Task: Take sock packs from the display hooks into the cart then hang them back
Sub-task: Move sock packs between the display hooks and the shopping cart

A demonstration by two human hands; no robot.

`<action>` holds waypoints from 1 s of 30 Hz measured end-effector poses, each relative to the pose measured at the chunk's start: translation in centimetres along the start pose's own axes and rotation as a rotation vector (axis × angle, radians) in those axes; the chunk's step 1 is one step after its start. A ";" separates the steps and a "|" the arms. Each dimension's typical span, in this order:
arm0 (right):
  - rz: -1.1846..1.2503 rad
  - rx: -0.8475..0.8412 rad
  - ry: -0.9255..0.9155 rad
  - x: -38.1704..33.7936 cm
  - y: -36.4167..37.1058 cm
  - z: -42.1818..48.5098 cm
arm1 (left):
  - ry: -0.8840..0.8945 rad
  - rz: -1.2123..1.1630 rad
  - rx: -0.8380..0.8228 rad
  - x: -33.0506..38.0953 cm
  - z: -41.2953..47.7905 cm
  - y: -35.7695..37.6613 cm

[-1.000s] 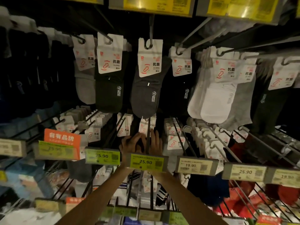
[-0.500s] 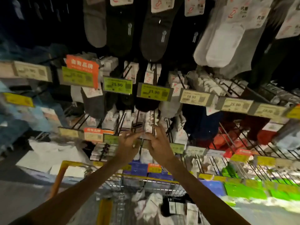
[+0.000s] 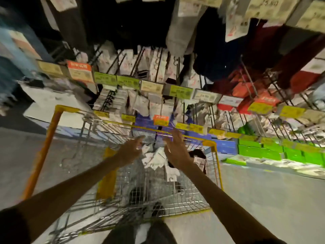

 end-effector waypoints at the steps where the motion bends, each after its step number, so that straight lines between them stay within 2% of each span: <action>1: 0.021 -0.031 0.049 1.3 1.4 -2.1 | -0.023 0.000 -0.033 -1.0 -0.7 1.9; 4: 0.072 -0.155 0.134 5.2 5.5 -7.7 | -0.050 0.121 -0.087 -4.1 -1.7 8.0; 7: 0.059 -0.207 0.199 8.2 9.1 -11.4 | -0.123 0.166 -0.103 -6.7 -2.0 13.4; 11: 0.024 -0.304 0.348 13.1 15.0 -15.4 | -0.223 0.146 -0.140 -10.9 -1.8 20.5; 14: -0.059 -0.322 0.378 17.4 18.1 -17.7 | -0.258 0.102 -0.078 -14.7 -1.4 24.9; 17: -0.191 -0.267 0.450 21.6 19.5 -18.2 | -0.259 0.103 -0.081 -17.3 -1.1 28.6; 21: -0.400 -0.343 0.570 25.3 21.3 -18.9 | -0.275 0.107 -0.162 -17.9 -0.1 33.4; 27: -0.509 -0.406 0.527 27.1 21.9 -18.5 | -0.309 -0.008 -0.237 -17.5 0.2 37.1; 30: -0.522 -0.444 0.547 27.3 20.7 -17.8 | -0.326 0.006 -0.240 -17.4 0.2 37.6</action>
Point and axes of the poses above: each hand's wrist, its own z-axis towards the middle knuckle, its own y-axis out of the palm, x = y × z, the point moved 2 cm from there along z, towards the middle knuckle, and after that the axes turned 15 degrees about x, right-handed, at the moved point
